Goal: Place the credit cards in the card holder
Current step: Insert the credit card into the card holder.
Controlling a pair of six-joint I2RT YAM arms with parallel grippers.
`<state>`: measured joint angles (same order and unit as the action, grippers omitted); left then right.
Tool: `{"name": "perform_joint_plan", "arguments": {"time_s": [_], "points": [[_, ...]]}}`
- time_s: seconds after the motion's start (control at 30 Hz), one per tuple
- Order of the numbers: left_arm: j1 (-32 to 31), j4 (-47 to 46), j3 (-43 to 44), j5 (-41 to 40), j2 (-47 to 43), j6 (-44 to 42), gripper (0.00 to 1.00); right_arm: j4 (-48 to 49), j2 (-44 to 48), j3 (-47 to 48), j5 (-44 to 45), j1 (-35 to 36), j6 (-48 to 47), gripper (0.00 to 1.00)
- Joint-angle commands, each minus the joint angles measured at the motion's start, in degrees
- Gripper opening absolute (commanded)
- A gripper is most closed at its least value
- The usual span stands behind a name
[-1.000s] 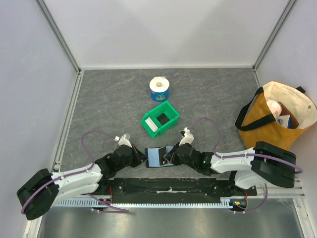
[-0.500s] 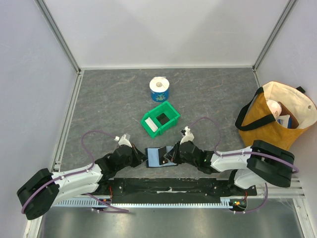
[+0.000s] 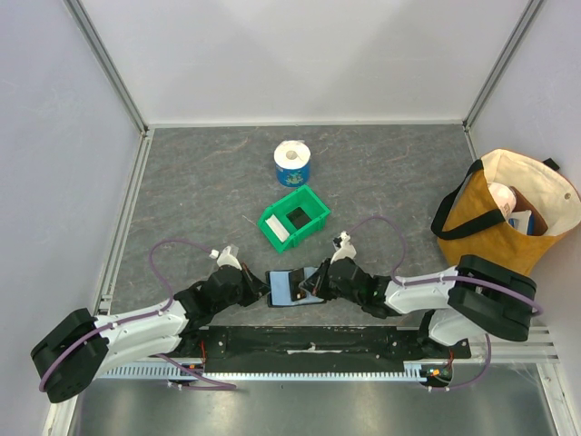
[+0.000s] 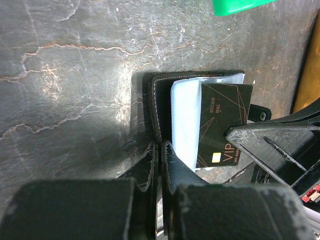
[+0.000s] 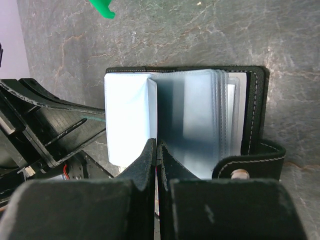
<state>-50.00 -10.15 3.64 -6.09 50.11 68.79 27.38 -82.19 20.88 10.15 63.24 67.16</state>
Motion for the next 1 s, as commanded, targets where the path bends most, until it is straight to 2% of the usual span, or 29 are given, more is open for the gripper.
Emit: {"name": "perform_joint_plan", "arguments": {"time_s": [0.0, 0.17, 0.47, 0.7, 0.87, 0.97], "points": [[-0.2, 0.7, -1.1, -2.1, 0.0, 1.0, 0.02, -6.4, 2.9, -1.3, 0.3, 0.6, 2.0, 0.00], [-0.2, 0.8, -1.1, -2.3, -0.3, 1.0, 0.02, -10.8, 4.5, -0.9, 2.1, 0.6, 2.9, 0.00], [-0.3, 0.7, -0.8, -2.0, 0.1, 0.7, 0.02, -8.1, -2.7, 1.6, -2.5, 0.6, 2.8, 0.00], [-0.2, 0.7, -1.0, -1.9, 0.0, 0.7, 0.02, -6.4, -3.2, 1.3, -2.8, 0.3, 3.2, 0.00], [-0.2, 0.5, -0.9, -1.7, 0.1, 0.6, 0.02, -3.8, -4.1, 1.2, -1.0, -0.2, 2.0, 0.00], [-0.2, 0.7, -1.1, -1.4, 0.0, 0.4, 0.02, -7.4, -3.2, 2.6, 1.7, -0.8, 0.3, 0.00]]}}
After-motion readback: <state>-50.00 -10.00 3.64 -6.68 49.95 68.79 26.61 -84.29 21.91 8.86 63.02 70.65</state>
